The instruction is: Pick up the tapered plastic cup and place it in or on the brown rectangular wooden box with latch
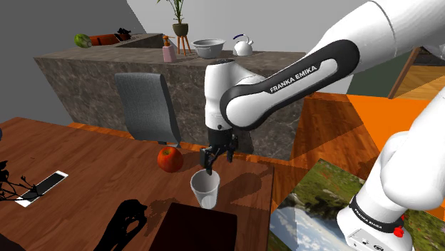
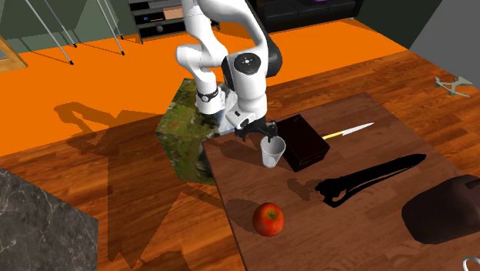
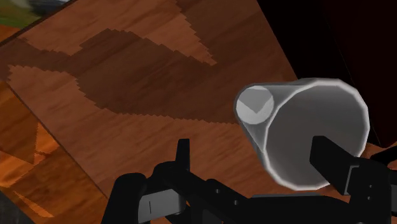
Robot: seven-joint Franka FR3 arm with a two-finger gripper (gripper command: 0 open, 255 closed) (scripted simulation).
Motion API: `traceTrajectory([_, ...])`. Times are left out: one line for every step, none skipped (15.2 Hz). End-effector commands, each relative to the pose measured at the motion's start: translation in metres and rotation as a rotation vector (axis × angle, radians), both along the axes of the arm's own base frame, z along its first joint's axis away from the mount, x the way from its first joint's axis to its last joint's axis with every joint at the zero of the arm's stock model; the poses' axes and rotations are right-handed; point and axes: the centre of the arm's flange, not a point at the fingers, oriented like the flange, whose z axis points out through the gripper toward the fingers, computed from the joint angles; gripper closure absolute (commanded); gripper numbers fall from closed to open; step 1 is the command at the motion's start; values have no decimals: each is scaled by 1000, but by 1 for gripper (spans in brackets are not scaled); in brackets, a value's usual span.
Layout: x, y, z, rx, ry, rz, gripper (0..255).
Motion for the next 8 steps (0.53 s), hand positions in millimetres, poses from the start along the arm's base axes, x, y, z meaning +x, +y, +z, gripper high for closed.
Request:
traceTrajectory([5, 15, -6, 10, -4, 4, 0])
traceTrajectory([4, 16, -11, 10, -4, 4, 0])
traceTrajectory([4, 16, -16, 10, -4, 4, 0])
traceTrajectory([4, 17, -21, 10, -4, 4, 0])
traceTrajectory([4, 18, -26, 10, -4, 4, 0])
traceTrajectory([3, 19, -32, 10, -4, 4, 0])
traceTrajectory([3, 19, -37, 10, -4, 4, 0])
traceTrajectory([3, 20, -45, 10, -4, 4, 0])
